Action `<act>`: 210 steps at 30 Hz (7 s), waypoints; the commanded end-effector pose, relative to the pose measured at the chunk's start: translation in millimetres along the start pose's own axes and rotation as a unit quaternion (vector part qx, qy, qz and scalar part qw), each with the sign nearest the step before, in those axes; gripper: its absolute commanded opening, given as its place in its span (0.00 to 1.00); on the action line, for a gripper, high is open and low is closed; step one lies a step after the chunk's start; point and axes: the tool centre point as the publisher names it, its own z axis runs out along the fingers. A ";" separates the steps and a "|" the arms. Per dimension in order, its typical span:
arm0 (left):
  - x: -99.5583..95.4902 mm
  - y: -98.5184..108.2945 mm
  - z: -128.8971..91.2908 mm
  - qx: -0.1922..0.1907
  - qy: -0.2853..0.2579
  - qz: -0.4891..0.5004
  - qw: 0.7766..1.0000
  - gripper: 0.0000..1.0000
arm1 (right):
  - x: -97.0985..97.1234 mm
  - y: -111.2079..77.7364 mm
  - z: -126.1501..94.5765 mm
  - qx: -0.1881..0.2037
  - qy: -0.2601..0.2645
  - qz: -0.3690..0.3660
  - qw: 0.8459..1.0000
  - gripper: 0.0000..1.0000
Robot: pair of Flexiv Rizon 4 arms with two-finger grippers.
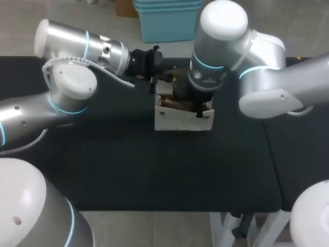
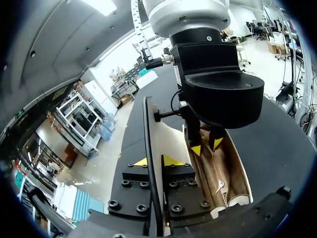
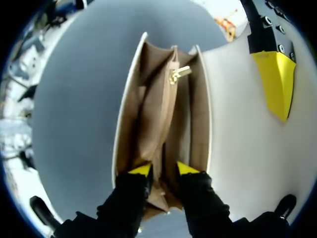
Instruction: Pick up the bag, open it, inspect its contents, close it, and place it on the opposite side
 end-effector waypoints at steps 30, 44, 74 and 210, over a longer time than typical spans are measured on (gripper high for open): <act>5.1 0.3 -1.2 0.008 0.000 0.018 1.000 0.00 | 7.5 2.4 10.5 -0.002 0.003 0.010 1.000 1.00; 5.9 -1.1 -0.2 0.007 0.002 0.021 1.000 0.00 | 1.9 3.2 1.4 -0.006 -0.020 0.015 1.000 1.00; 10.4 14.7 22.6 -0.003 0.010 0.014 1.000 0.00 | 17.7 1.9 -100.8 0.004 -0.174 0.016 0.985 0.00; 59.5 56.9 22.6 -0.054 -0.024 0.215 0.975 0.04 | 69.7 3.6 19.6 0.004 -0.251 0.059 0.966 0.00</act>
